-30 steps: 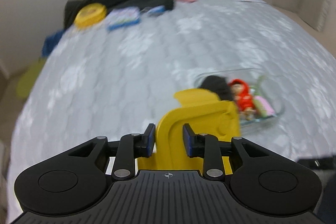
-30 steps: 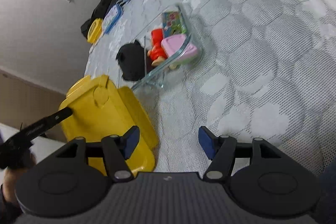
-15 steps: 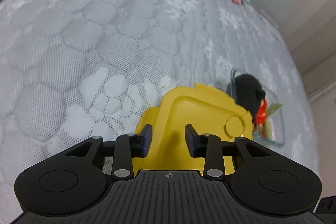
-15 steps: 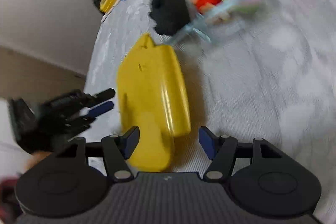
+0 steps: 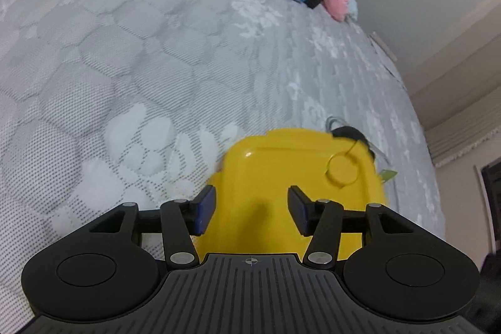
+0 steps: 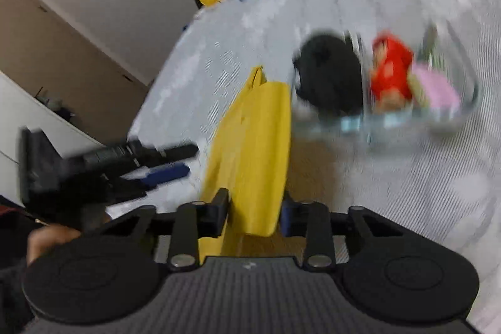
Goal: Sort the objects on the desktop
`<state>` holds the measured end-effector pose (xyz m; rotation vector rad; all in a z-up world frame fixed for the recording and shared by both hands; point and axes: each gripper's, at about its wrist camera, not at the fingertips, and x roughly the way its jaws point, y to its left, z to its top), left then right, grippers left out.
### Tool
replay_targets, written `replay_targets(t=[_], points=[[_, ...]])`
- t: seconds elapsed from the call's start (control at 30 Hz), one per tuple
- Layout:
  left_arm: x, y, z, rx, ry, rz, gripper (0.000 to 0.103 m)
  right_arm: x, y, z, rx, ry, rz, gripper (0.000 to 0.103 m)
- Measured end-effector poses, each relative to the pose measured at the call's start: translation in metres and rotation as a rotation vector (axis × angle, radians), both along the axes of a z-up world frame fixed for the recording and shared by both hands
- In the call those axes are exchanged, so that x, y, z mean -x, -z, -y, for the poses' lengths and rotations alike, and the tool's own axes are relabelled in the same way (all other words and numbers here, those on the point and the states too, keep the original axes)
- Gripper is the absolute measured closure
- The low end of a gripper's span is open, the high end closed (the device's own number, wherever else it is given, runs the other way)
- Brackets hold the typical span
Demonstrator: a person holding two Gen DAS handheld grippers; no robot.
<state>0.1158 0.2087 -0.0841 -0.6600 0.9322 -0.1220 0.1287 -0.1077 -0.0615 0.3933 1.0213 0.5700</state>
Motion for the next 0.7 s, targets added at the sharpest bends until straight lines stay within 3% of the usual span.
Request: replay_targets(t=[0.17,0.27,0.37,0.5,0.6,0.7], points=[[-0.007,-0.005,0.014,0.039,0.074,0.046,0.048,-0.037,-0.039,0.027,0.055,-0.008,0.056,0.077],[-0.017,-0.006,0.029,0.022,0.104,0.044,0.047,-0.065,-0.046,0.042,0.107,0.019,0.066,0.076],[-0.030,0.003,0.041,0.025,0.101,0.005,0.047,-0.093,-0.042,0.051,0.092,0.044,0.045,0.074],[-0.050,0.016,0.040,0.114,0.053,-0.028,0.047,-0.123,-0.027,0.064,0.062,0.075,0.001,0.071],[-0.071,0.027,0.037,0.176,-0.026,-0.036,0.046,-0.130,-0.018,0.075,0.028,0.075,-0.020,0.070],[-0.094,0.037,0.041,0.204,-0.020,-0.017,0.038,-0.122,-0.009,0.085,-0.026,0.089,-0.066,0.070]])
